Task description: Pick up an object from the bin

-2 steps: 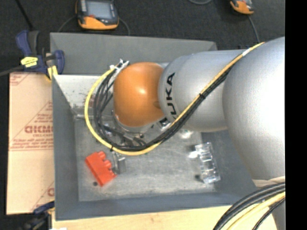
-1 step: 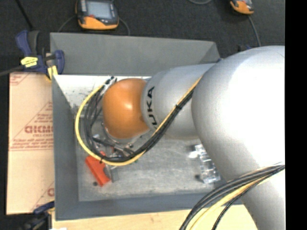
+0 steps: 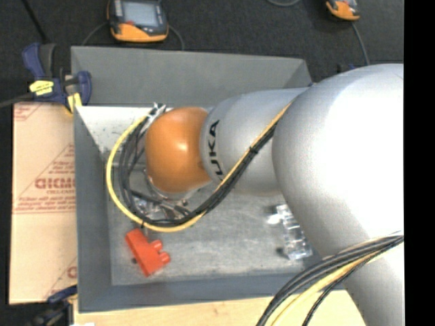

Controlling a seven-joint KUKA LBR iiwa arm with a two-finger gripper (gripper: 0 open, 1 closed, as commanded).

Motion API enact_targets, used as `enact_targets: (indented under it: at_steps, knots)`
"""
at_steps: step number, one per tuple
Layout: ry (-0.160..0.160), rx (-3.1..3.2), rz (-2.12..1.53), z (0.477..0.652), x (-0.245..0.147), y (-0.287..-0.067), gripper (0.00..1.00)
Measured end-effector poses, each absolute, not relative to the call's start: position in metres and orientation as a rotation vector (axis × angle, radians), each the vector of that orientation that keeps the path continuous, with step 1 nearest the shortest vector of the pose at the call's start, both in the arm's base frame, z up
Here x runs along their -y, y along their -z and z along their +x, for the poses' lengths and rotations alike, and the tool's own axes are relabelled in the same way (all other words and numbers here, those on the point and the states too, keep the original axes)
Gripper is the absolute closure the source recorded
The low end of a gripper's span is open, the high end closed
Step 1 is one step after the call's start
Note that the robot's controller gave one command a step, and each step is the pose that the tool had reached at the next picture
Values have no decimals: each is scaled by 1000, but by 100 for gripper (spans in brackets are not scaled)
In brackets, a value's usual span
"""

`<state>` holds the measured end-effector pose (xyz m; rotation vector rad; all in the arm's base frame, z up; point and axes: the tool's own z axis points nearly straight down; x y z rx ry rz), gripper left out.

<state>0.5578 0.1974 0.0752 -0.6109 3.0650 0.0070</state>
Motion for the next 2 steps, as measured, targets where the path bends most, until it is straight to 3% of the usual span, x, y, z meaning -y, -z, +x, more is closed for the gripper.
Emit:
enact_targets:
  at_steps: [1,2]
  knots:
    - [-3,-3071,-611,522,-207,-226,100]
    - [-1,-3078,-610,521,-207,-221,0]
